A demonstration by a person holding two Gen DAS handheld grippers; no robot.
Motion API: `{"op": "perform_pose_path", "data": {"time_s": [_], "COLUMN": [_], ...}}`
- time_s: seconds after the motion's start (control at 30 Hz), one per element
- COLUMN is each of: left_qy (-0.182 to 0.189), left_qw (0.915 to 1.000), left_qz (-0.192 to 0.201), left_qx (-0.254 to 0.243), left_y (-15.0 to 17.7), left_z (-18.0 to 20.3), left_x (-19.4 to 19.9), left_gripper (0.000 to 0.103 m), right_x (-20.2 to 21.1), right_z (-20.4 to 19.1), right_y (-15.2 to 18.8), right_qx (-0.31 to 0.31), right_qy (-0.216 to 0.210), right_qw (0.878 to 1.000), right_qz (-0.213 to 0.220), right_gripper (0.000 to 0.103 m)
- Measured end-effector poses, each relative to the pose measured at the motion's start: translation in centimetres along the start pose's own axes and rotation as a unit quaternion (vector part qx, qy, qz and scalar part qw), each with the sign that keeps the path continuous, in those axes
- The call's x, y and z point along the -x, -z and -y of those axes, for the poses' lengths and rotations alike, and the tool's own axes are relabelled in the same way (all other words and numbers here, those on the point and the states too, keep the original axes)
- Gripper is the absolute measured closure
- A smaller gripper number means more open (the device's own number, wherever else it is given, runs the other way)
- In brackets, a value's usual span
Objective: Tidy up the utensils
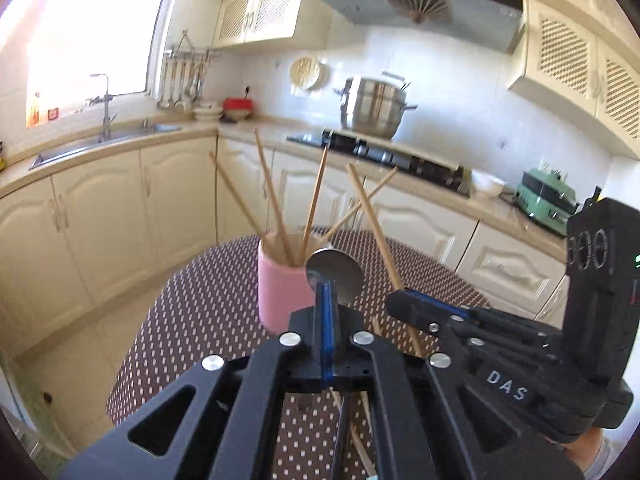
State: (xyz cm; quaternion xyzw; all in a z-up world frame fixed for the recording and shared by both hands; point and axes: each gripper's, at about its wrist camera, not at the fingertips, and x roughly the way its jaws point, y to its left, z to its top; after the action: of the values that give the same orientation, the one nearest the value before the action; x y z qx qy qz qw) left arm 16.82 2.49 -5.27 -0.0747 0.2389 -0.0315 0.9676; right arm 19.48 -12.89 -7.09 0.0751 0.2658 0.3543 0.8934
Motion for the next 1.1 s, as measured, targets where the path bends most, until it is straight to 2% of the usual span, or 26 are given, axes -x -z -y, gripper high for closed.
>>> {"op": "perform_pose_path", "data": {"time_s": [0.17, 0.3, 0.43, 0.47, 0.5, 0.53, 0.57, 0.73, 0.77, 0.87, 1.0, 1.1], "left_qy": [0.014, 0.017, 0.033, 0.032, 0.035, 0.038, 0.043, 0.055, 0.048, 0.034, 0.037, 0.020], "left_qw": [0.9999, 0.9996, 0.9968, 0.9956, 0.9933, 0.9904, 0.9880, 0.9678, 0.9634, 0.9587, 0.9502, 0.9462], "left_qz": [0.004, -0.013, -0.073, -0.088, -0.110, -0.133, -0.149, -0.245, -0.263, -0.281, -0.305, -0.319], "left_qx": [0.009, 0.016, -0.004, -0.007, -0.008, -0.004, 0.005, 0.017, 0.020, 0.031, 0.050, 0.048], "left_y": [-1.4, -1.4, -0.4, -0.1, 0.2, 0.5, 0.9, 2.7, 3.1, 4.0, 3.9, 4.1], "left_z": [-1.4, -2.1, -2.2, -2.1, -2.1, -2.1, -2.3, -2.3, -2.4, -2.8, -3.4, -3.4], "left_x": [-0.9, -2.6, -5.3, -6.2, -7.1, -8.2, -9.1, -13.1, -13.7, -14.7, -17.1, -18.5], "left_gripper": [0.103, 0.103, 0.101, 0.096, 0.090, 0.077, 0.072, 0.072, 0.072, 0.072, 0.074, 0.082], "right_x": [-0.9, -2.2, -2.7, -2.8, -2.9, -3.1, -3.3, -3.9, -3.8, -3.8, -4.2, -4.4], "right_z": [0.3, 1.1, 2.2, 2.5, 2.8, 3.2, 3.7, 5.3, 5.5, 6.0, 6.5, 6.8], "right_y": [-1.2, -1.3, -0.6, -0.4, -0.2, 0.0, 0.4, 1.5, 1.7, 2.3, 2.8, 3.1], "right_qx": [-0.007, -0.014, -0.028, -0.031, -0.034, -0.038, -0.046, -0.061, -0.062, -0.064, -0.065, -0.067], "right_qy": [-0.005, 0.006, 0.028, 0.033, 0.041, 0.048, 0.053, 0.067, 0.067, 0.063, 0.059, 0.057], "right_qw": [1.000, 1.000, 0.999, 0.999, 0.998, 0.998, 0.997, 0.994, 0.994, 0.994, 0.993, 0.993], "right_qz": [0.011, 0.005, -0.006, -0.009, -0.013, -0.020, -0.029, -0.056, -0.058, -0.066, -0.075, -0.081], "right_gripper": [0.097, 0.097, 0.097, 0.097, 0.097, 0.097, 0.097, 0.097, 0.097, 0.097, 0.097, 0.097]}}
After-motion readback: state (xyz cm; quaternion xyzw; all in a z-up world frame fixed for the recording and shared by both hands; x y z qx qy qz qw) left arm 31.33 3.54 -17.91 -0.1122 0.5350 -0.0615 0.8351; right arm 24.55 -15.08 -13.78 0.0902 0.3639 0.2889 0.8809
